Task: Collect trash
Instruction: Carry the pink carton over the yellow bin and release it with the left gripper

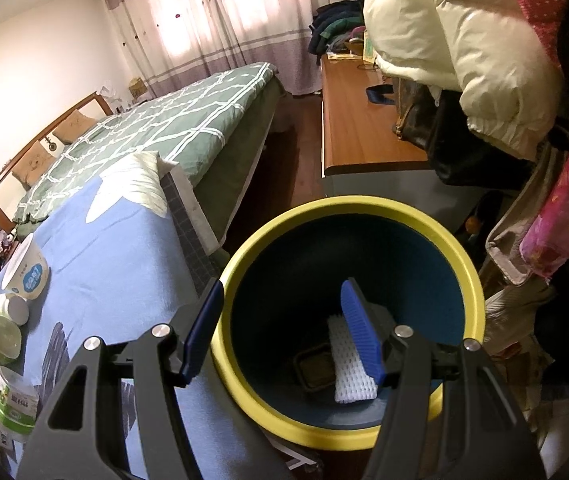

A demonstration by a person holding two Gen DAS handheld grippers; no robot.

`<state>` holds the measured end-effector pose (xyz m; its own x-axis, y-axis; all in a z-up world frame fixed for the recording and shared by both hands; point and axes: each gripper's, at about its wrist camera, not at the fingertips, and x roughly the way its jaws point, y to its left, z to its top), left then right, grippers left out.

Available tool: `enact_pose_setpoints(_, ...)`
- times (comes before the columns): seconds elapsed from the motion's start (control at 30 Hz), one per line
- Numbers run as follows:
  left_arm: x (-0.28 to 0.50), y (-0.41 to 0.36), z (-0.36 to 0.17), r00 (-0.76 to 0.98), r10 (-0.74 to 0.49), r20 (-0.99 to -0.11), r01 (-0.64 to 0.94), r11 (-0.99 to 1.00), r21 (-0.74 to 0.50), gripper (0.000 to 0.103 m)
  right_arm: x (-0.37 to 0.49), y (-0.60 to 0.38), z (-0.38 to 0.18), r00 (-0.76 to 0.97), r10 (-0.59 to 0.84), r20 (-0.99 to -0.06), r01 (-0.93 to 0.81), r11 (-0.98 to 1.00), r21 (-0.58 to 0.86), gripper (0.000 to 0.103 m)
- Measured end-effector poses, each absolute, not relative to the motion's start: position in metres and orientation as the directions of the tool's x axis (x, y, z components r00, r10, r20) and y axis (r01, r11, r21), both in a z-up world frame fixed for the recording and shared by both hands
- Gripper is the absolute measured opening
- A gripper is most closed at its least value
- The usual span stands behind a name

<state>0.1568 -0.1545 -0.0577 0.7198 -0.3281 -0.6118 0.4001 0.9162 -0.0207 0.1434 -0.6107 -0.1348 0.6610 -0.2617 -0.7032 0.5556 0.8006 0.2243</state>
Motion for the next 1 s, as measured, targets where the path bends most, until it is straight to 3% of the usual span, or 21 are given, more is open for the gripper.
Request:
enact_pose_setpoints(0.17,0.162,-0.190,-0.048,0.697,-0.377,-0.610,0.467,0.884,-0.013,0.041,0.119,-0.614,-0.124,0.713,-0.298,-0.635,0.559,0.789,0.257,0.060)
enact_pose_setpoints(0.2,0.165,-0.200,-0.048,0.680,-0.393,-0.619,0.488,0.872,-0.018,0.041,0.113,-0.617,-0.123,0.713,-0.302,-0.632,0.564,0.783,0.262,0.064)
enact_pose_setpoints(0.6,0.202,-0.367,-0.062,0.510,-0.511,-0.692,0.698,0.716,-0.014,0.041,0.060,-0.644,-0.108,0.713,-0.374,-0.593,0.594,0.772,0.228,0.066)
enact_pose_setpoints(1.0,0.219,-0.496,-0.099,0.395,-0.503,-0.769,0.785,0.619,-0.002,0.041,0.028,-0.683,-0.109,0.679,-0.441,-0.587,0.660,0.716,0.225,0.066)
